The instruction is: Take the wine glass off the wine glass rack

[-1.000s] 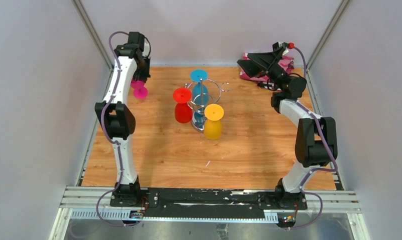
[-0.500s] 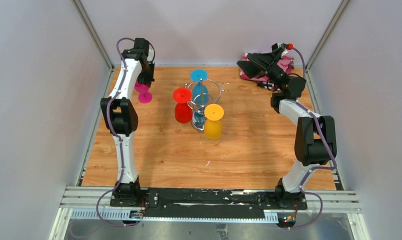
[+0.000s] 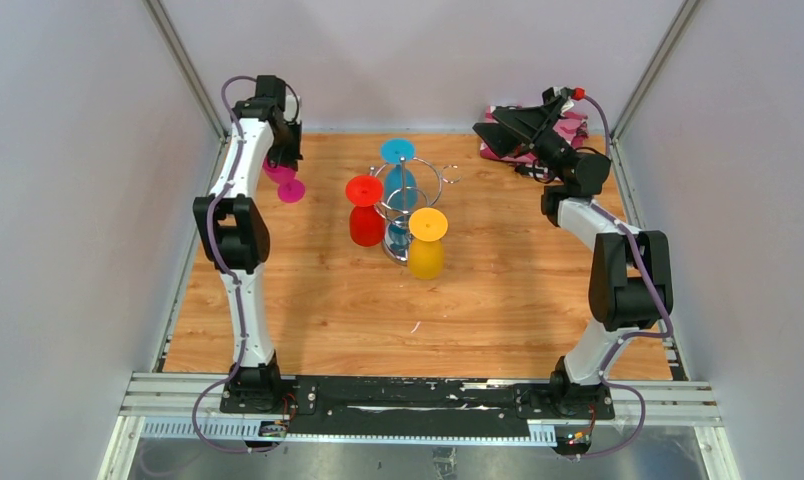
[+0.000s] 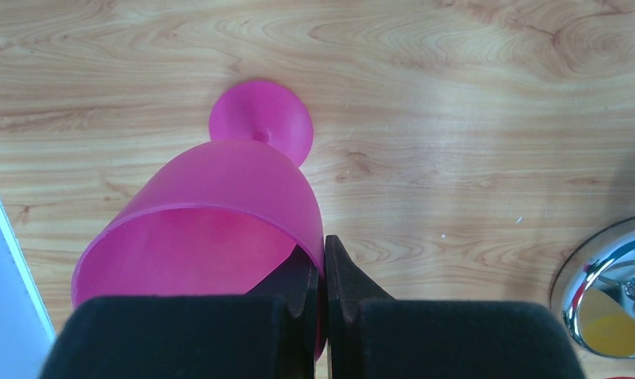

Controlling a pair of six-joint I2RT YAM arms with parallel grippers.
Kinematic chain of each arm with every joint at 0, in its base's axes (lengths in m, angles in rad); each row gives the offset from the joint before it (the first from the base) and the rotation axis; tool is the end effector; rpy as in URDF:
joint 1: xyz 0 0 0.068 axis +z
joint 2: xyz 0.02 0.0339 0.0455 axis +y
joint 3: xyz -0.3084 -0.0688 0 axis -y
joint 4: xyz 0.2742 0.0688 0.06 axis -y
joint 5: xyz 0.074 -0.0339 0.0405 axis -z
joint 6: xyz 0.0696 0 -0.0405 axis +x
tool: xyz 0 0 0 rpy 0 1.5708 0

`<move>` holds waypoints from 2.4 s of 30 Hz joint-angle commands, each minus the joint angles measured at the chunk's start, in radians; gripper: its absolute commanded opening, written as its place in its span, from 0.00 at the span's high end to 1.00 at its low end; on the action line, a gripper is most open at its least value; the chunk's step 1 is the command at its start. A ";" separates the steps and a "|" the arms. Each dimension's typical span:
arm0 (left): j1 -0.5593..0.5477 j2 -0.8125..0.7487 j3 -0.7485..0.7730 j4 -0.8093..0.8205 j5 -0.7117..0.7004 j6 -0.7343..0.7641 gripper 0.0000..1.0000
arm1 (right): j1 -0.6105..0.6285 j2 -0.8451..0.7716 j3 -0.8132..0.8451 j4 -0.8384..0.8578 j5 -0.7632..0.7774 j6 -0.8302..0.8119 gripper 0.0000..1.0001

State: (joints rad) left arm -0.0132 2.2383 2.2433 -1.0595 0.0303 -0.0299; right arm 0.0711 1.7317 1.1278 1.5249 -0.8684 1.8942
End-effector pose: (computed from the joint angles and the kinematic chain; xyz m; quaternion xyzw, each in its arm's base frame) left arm 0.5556 -0.0094 0.2922 -0.0042 0.9668 -0.0201 0.2549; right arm 0.3964 0.0815 0.4063 -0.0153 0.4925 0.7898 0.3653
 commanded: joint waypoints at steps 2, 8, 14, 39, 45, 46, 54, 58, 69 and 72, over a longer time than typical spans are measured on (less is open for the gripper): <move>0.025 -0.001 -0.019 0.023 0.070 0.011 0.89 | -0.015 0.017 0.005 0.022 -0.027 -0.023 0.08; 0.056 0.026 0.021 0.026 0.127 0.010 0.68 | -0.008 0.035 0.012 0.021 -0.029 -0.025 0.08; 0.055 -0.011 0.035 0.024 0.145 0.010 0.60 | 0.001 0.062 0.022 0.025 -0.031 -0.027 0.08; -0.007 -0.773 -0.504 0.583 0.359 -0.390 0.48 | 0.027 0.080 0.031 0.051 -0.030 -0.003 0.08; -0.028 -0.988 -0.968 1.079 0.563 -0.789 0.53 | 0.026 0.053 0.014 0.056 -0.036 0.004 0.08; -0.041 -1.011 -0.997 1.082 0.552 -0.794 0.53 | 0.026 0.048 0.012 0.057 -0.037 0.005 0.08; -0.084 -1.100 -1.136 0.937 0.442 -0.742 0.53 | 0.026 -0.016 -0.041 0.049 -0.048 -0.014 0.08; -0.086 -1.101 -1.200 0.974 0.454 -0.753 0.52 | 0.026 -0.077 -0.071 -0.054 -0.098 -0.094 0.08; -0.092 -1.100 -1.193 0.954 0.436 -0.722 0.49 | 0.028 -0.237 -0.031 -0.896 -0.060 -0.745 0.10; -0.098 -1.083 -1.207 0.956 0.442 -0.719 0.49 | 0.029 -0.233 -0.051 -0.865 -0.065 -0.723 0.10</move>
State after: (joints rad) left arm -0.0975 1.1416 1.0286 -0.1135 0.4664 -0.7662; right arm 0.0856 1.4971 1.0809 0.7689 -0.9302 1.2648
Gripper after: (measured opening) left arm 0.508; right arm 0.904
